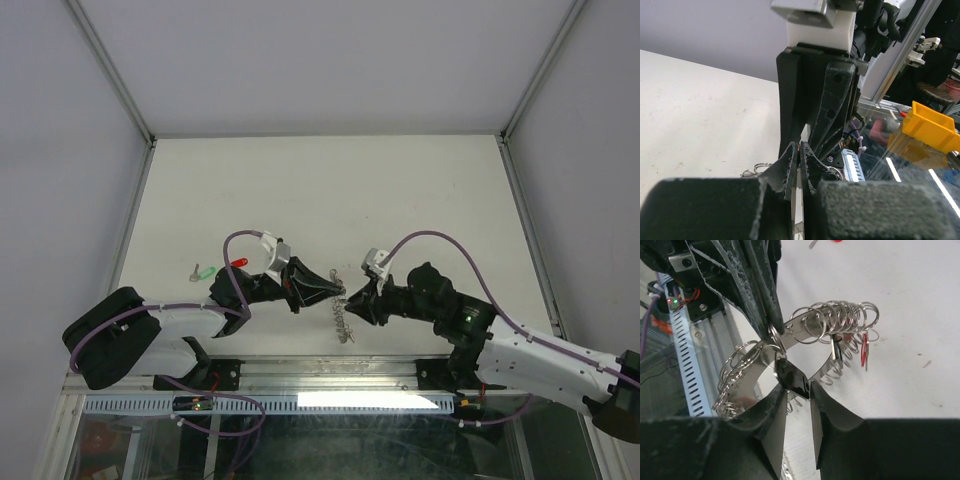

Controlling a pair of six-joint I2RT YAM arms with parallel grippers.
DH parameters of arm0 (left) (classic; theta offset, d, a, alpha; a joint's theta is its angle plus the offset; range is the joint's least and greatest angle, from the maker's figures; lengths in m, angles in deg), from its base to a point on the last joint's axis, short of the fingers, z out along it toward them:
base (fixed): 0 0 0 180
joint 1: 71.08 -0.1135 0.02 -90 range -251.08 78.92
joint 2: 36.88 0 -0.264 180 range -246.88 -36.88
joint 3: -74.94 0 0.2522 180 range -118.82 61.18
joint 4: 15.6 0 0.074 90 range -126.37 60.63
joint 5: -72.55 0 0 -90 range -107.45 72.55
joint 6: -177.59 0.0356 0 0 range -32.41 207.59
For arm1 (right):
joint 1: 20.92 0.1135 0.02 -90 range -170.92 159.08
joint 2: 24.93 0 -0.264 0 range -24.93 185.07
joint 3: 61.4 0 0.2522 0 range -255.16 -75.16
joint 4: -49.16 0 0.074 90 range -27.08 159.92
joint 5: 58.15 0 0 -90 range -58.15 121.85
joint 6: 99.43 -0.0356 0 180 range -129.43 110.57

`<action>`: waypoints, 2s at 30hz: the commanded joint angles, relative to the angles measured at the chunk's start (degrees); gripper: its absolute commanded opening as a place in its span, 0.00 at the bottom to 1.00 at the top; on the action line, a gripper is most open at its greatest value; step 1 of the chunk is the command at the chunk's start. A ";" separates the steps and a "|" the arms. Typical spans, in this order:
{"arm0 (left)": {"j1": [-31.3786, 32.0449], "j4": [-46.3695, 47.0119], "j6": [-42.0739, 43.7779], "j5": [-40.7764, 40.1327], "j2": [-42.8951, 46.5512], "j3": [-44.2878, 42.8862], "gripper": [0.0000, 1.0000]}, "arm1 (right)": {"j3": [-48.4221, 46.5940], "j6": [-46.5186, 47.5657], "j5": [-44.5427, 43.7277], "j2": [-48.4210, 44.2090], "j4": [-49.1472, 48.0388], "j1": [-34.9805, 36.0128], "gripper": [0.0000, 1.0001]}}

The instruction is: Put the keys on the keyring

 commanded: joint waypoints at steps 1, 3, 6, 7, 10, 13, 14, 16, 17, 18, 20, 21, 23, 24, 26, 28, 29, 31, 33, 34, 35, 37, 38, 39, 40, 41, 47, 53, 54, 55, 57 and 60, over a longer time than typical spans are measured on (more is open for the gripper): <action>-0.71 5.78 -0.76 0.03 1.77 -1.70 0.00 | -3.87 3.89 -7.03 -6.06 1.84 0.12 0.29; -0.81 5.72 -0.76 0.05 1.92 -1.65 0.00 | -3.62 5.02 -8.61 -8.35 1.41 0.11 0.30; -0.79 5.55 -0.84 0.36 2.11 -1.56 0.00 | -2.67 7.64 -7.67 -11.15 -0.43 0.10 0.33; -0.76 5.51 -0.84 0.50 2.17 -1.60 0.00 | -2.47 8.75 -6.83 -11.76 -0.91 0.07 0.34; -0.79 5.25 -0.82 1.29 1.94 -1.93 0.00 | -2.76 11.51 -3.41 -12.21 -1.22 0.03 0.34; -0.81 5.53 -1.19 2.59 1.27 -2.50 0.00 | -3.73 13.41 0.09 -10.81 -0.78 0.11 0.33; -0.76 6.09 -1.48 3.06 1.01 -2.71 0.00 | -4.12 13.89 1.12 -10.11 -0.59 0.07 0.33; -0.80 6.87 -1.90 3.76 0.48 -2.87 0.00 | -4.68 14.89 2.99 -8.90 -0.37 0.07 0.32; -0.81 7.16 -2.09 4.10 0.26 -3.08 0.00 | -4.84 15.25 3.58 -8.48 -0.33 0.06 0.32; -0.81 7.31 -2.26 4.49 0.04 -3.25 0.00 | -5.03 15.54 4.12 -8.21 -0.35 0.08 0.31; -0.80 7.58 -2.56 5.28 -0.41 -3.56 0.00 | -5.21 15.80 5.06 -7.96 -0.47 0.10 0.31; -0.81 7.51 -2.60 5.53 -0.51 -3.63 0.00 | -5.33 15.80 5.53 -7.88 -0.56 0.08 0.31; -0.81 7.61 -2.71 6.13 -0.74 -3.83 0.00 | -5.40 15.97 6.18 -7.88 -0.70 0.08 0.30; -0.81 7.58 -2.79 6.27 -0.89 -3.87 0.00 | -5.52 15.98 6.23 -7.78 -0.66 0.04 0.29; -0.78 7.70 -2.88 6.76 -1.22 -4.23 0.00 | -5.75 16.07 6.65 -7.54 -0.78 0.08 0.28; -0.81 7.86 -3.12 7.28 -1.58 -4.45 0.00 | -5.99 16.07 7.11 -7.29 -1.05 0.06 0.26; -0.81 7.88 -3.17 7.42 -1.78 -4.54 0.00 | -6.16 16.07 7.33 -7.12 -1.18 0.06 0.25; -0.81 8.07 -3.33 7.57 -2.02 -4.64 0.00 | -6.27 15.98 7.68 -6.82 -1.37 0.06 0.24; -0.81 8.18 -3.43 7.69 -2.16 -4.80 0.00 | -6.39 15.86 8.05 -6.46 -1.33 0.07 0.23; -0.81 8.18 -3.48 7.79 -2.26 -4.86 0.00 | -6.34 15.81 8.30 -6.26 -1.30 0.07 0.23; -0.79 8.21 -3.48 7.87 -2.29 -4.94 0.00 | -6.31 15.74 8.48 -6.03 -1.46 0.06 0.23; -0.81 8.16 -3.55 8.15 -2.48 -5.12 0.00 | -6.24 15.59 8.76 -5.67 -1.65 0.07 0.21; -0.81 8.16 -3.57 8.36 -2.54 -5.23 0.00 | -6.24 15.55 8.86 -5.42 -1.81 0.07 0.20; -0.81 8.20 -3.66 8.48 -2.56 -5.32 0.00 | -6.25 15.50 8.98 -5.27 -1.96 0.06 0.19; -0.76 8.18 -3.66 8.54 -2.60 -5.32 0.00 | -6.37 15.47 9.06 -5.11 -2.16 0.10 0.17; -0.80 8.22 -3.66 8.64 -2.73 -5.35 0.00 | -6.37 15.50 9.18 -4.86 -2.31 0.07 0.17; -0.80 8.09 -3.75 9.14 -3.05 -5.52 0.00 | -6.81 15.28 9.86 -3.93 -2.70 0.12 0.13; -0.81 8.03 -3.90 9.55 -3.31 -5.74 0.00 | -7.11 15.10 9.97 -3.22 -2.97 0.12 0.01; -0.81 7.95 -3.87 9.56 -3.36 -5.78 0.00 | -7.28 15.21 9.77 -3.21 -2.94 0.07 0.00; -0.76 7.90 -3.83 9.56 -3.26 -5.83 0.00 | -7.50 15.21 9.57 -3.22 -2.60 0.06 0.00; -0.80 7.57 -3.66 9.56 -3.24 -5.87 0.00 | -8.51 15.40 8.81 -3.15 -0.98 0.06 0.00; -0.88 4.94 -2.31 9.47 -2.41 -5.95 0.03 | -11.01 16.24 6.75 -2.86 3.78 0.08 0.00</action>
